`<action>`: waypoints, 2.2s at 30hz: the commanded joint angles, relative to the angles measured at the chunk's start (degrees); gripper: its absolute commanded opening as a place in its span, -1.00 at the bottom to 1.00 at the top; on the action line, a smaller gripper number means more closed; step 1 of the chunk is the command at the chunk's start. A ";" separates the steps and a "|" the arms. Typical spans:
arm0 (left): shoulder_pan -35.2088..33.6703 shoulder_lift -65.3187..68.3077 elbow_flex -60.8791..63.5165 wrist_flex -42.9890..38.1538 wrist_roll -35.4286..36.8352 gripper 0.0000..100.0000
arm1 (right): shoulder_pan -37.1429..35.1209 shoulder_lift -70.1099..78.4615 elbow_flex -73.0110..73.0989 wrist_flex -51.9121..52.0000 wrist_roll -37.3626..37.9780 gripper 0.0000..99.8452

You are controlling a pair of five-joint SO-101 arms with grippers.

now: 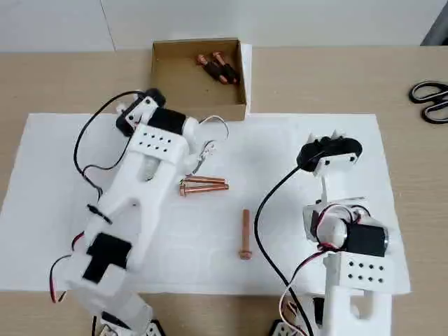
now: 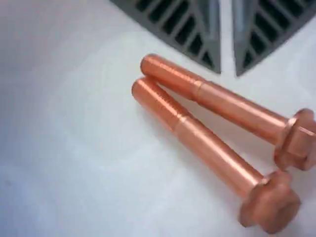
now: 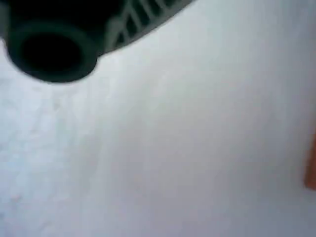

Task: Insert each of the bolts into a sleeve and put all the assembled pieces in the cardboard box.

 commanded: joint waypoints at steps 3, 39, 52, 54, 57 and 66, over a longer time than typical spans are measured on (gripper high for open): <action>1.41 3.78 -6.99 1.76 4.40 -0.98 | 0.66 -1.19 4.57 -6.02 0.53 -0.99; 0.00 11.16 -8.13 -1.49 13.27 -0.51 | 0.75 -1.19 8.26 -8.13 -1.23 -0.99; 0.00 15.21 -8.04 0.62 14.77 -0.51 | 0.75 -1.19 8.35 -8.13 -1.23 -0.99; 0.00 17.58 -8.31 0.44 14.77 -0.51 | 0.75 -1.19 8.53 -8.13 -1.32 -0.99; -0.09 19.96 -8.40 -0.53 14.77 -0.51 | 0.75 -1.19 9.32 -8.13 -1.14 -0.99; -1.76 20.92 -8.40 -2.37 14.77 -0.53 | 0.75 -1.19 9.85 -8.48 -1.14 -0.99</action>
